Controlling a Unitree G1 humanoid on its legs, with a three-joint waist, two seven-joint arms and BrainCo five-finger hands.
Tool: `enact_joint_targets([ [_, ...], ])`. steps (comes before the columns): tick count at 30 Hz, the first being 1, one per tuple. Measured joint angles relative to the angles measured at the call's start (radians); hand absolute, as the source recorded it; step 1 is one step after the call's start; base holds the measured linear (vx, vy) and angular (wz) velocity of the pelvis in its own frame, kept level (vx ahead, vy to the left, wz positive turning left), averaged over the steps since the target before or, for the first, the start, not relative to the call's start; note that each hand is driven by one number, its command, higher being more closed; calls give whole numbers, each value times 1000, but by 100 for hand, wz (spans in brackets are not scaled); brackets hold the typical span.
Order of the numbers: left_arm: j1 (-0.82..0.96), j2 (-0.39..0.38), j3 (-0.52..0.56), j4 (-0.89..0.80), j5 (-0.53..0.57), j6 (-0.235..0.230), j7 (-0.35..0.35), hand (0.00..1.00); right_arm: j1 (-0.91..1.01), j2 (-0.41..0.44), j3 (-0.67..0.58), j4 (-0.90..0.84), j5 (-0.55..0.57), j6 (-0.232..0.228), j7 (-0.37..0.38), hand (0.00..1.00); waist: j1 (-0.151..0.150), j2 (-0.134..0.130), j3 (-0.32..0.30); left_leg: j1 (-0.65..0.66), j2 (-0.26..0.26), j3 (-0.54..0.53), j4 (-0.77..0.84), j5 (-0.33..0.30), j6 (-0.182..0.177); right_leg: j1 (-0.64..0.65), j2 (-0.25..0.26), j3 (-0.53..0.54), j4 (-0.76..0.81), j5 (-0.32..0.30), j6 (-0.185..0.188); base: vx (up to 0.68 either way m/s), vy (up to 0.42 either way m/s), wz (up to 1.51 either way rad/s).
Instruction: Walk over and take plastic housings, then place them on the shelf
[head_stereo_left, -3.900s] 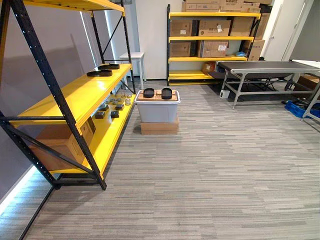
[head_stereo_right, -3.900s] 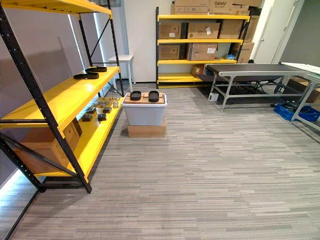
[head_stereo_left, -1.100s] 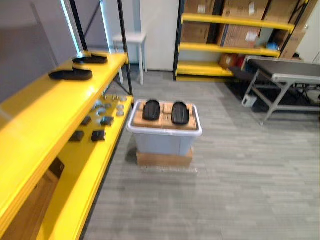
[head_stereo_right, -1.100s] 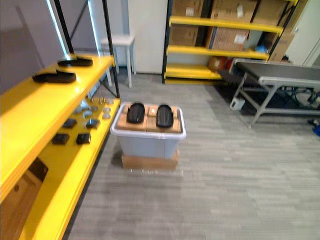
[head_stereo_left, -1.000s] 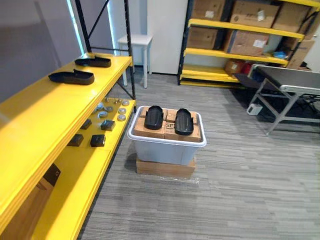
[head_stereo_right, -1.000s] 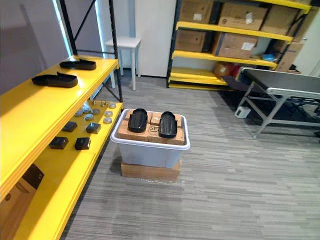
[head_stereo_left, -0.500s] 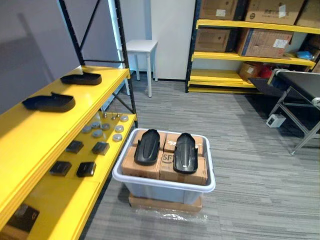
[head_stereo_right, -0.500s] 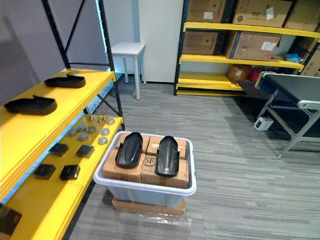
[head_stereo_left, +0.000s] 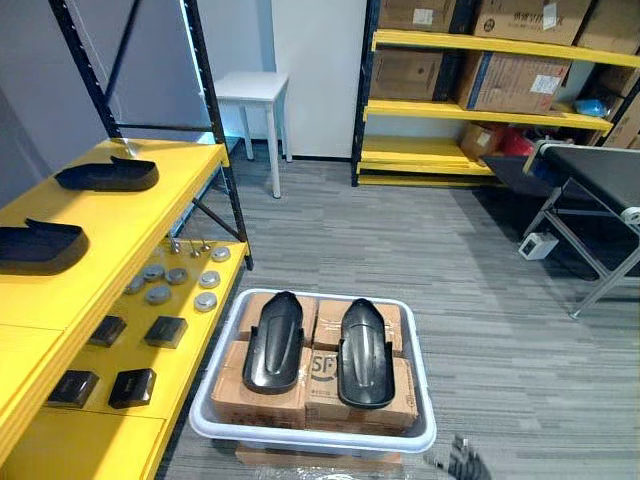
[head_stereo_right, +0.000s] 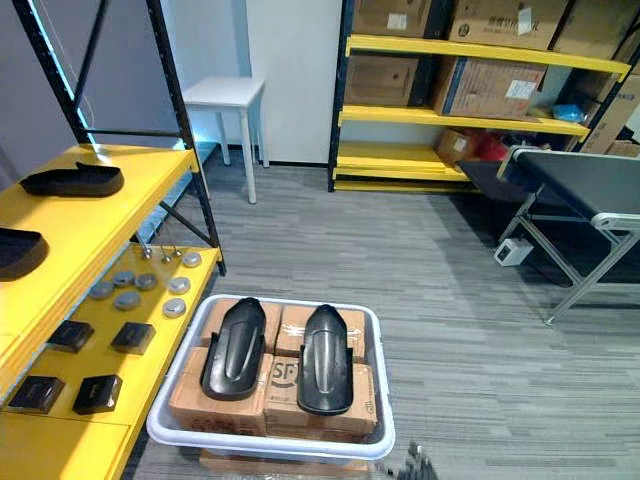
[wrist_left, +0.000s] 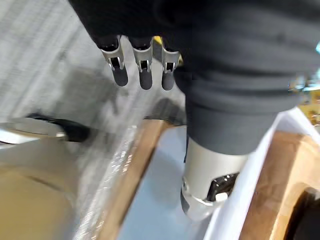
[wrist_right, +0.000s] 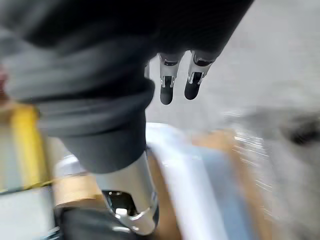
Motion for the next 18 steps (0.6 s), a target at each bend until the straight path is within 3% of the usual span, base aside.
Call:
enact_joint_targets([
  [3,23,-26,2,2,0,0,-1,0,30,2,20,-208,-74,-28,-8,0,-3,8,-4,2,30,-4,-41,4,-12,12,33,-5,-61,24,-15,98,-99,-7],
  [7,24,-47,-5,10,2,-1,-2,0,30,3,20,-307,-125,-52,-25,0,-1,4,15,-13,25,-40,-47,7,-17,34,31,-38,-100,30,-15,50,-12,27],
  [10,-14,-49,-10,1,1,-11,1,0,-73,2,20,-308,-164,-52,-79,0,3,6,95,-94,8,-94,14,8,-17,8,15,-85,-101,40,-12,-69,56,50],
  [14,-81,-37,-55,-5,-5,-13,25,0,-311,-11,21,-249,-190,-51,-167,0,38,15,230,-221,-5,-149,119,3,-20,-63,8,-130,-68,53,-13,-189,49,36],
  [16,-102,-27,-93,-24,-34,-14,47,0,-490,-43,18,-118,-204,-35,-245,0,74,26,292,-290,-12,-172,173,-2,-18,-113,6,-143,-31,53,-13,-186,38,22],
  [18,-113,-28,-123,-21,-52,-13,60,0,-576,-66,17,-36,-204,-26,-281,0,83,39,305,-335,-19,-187,194,-2,-17,-148,1,-153,-13,52,-13,-182,46,20],
])
